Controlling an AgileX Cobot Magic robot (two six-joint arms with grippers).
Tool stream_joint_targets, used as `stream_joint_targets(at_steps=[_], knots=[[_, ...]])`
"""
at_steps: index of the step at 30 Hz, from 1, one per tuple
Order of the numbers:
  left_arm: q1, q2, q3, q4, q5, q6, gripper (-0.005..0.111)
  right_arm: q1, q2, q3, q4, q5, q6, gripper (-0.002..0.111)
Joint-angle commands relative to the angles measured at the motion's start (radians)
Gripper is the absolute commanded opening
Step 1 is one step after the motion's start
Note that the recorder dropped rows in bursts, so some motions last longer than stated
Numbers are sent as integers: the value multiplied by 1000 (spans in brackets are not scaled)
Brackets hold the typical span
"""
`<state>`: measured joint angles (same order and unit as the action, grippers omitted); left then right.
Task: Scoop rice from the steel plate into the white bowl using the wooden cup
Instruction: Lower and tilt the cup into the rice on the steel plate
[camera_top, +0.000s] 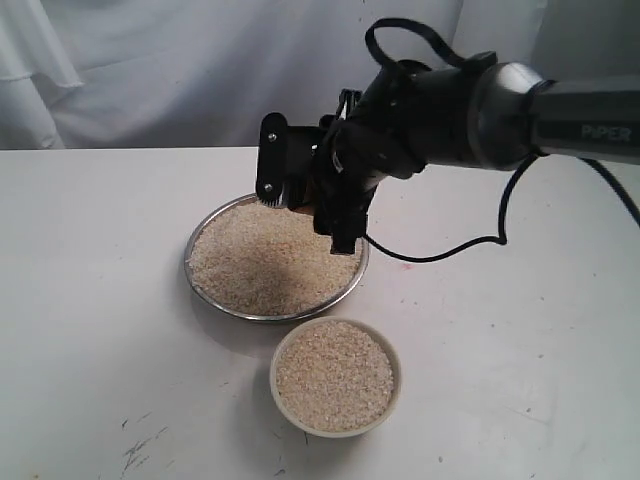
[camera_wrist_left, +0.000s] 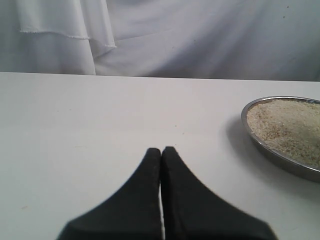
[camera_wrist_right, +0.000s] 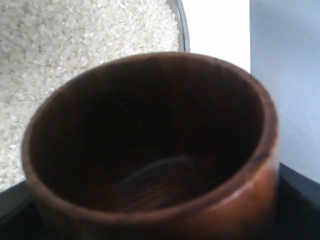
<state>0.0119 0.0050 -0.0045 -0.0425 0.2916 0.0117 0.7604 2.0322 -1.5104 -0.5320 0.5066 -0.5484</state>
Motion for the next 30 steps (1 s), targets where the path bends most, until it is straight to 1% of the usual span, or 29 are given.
stream_joint_targets(at_steps=[1,6,14,16,19,20,25,30], knots=[[-2,-5,5,-1,-6,-3,0,2,39,-15,-131,-24,2,0],[-2,-5,5,-1,-6,-3,0,2,76,-71,-191,111,32,0],[-2,-5,5,-1,-6,-3,0,13,129,-188,-244,195,189,0],[-2,-5,5,-1,-6,-3,0,16,144,-210,-242,222,241,0],[-2,-5,5,-1,-6,-3,0,26,151,-233,-237,263,398,0],[-2,-5,5,-1,-6,-3,0,26,151,-240,-237,278,415,0],[-2,-5,5,-1,-6,-3,0,30,155,-284,-204,330,364,0],[-2,-5,5,-1,-6,-3,0,30,162,-301,-152,328,168,0]])
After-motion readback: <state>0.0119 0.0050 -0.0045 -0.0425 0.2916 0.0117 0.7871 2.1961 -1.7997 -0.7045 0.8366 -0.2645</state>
